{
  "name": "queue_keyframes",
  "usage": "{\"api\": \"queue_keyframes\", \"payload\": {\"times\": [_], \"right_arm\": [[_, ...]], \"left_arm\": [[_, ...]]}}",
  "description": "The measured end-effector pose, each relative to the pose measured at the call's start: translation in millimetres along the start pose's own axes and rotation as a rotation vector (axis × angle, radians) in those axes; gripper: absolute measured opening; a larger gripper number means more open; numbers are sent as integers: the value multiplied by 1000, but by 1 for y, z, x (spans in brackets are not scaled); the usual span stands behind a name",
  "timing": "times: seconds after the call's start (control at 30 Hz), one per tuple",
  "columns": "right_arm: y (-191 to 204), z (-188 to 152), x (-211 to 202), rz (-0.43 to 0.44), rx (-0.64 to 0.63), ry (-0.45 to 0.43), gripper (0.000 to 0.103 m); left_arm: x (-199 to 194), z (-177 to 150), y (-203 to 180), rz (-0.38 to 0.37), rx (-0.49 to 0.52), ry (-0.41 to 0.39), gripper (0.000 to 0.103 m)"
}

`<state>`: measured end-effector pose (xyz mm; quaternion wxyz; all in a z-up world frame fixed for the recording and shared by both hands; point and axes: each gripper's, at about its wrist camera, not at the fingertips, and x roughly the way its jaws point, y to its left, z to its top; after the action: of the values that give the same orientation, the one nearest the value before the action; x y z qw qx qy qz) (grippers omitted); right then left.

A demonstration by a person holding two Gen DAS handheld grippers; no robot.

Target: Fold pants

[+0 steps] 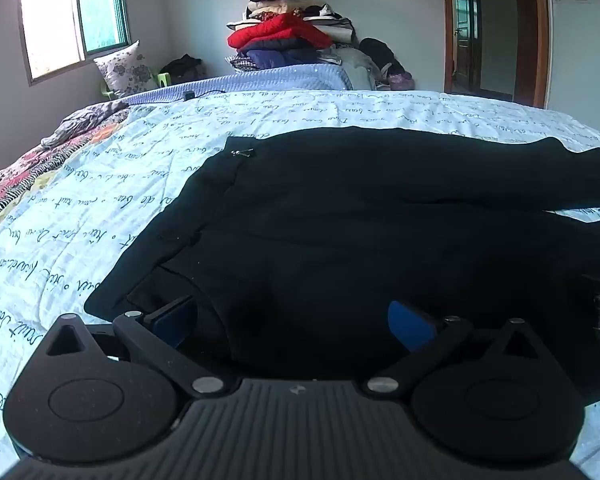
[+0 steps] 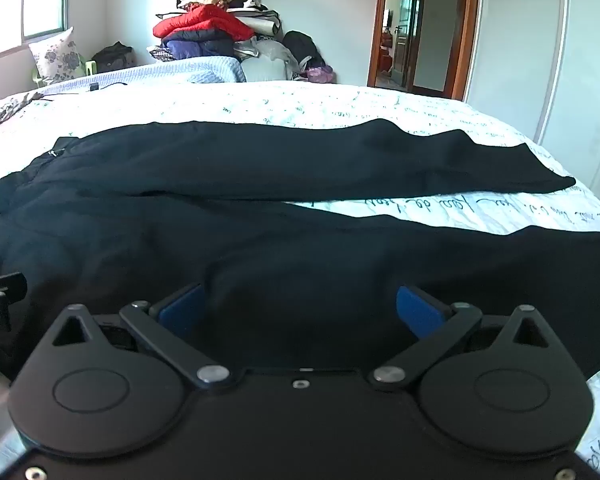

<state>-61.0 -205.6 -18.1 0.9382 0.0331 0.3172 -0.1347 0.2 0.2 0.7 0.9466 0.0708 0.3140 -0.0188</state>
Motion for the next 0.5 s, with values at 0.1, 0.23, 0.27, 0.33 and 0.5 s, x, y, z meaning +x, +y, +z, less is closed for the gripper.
{"api": "queue_keyframes", "payload": {"times": [0.1,0.23,0.27,0.33,0.5], "right_arm": [[0,0,0,2,2,1,103],[-1,0,-1,2,1,1,103],[-2,0,-1,2,2,0,103],[-1,0,-1,2,4,0,103],[1,0,-2,1,0,0,103]], "left_arm": [[1,4,-1,5,2,0,102],[-3,2,0,7,3,-12,102],[-3,1,-1,8,1,-13,102],[0,0,-1,9,0,-5,102],[-3,0,0,15,-4,-10,102]]}}
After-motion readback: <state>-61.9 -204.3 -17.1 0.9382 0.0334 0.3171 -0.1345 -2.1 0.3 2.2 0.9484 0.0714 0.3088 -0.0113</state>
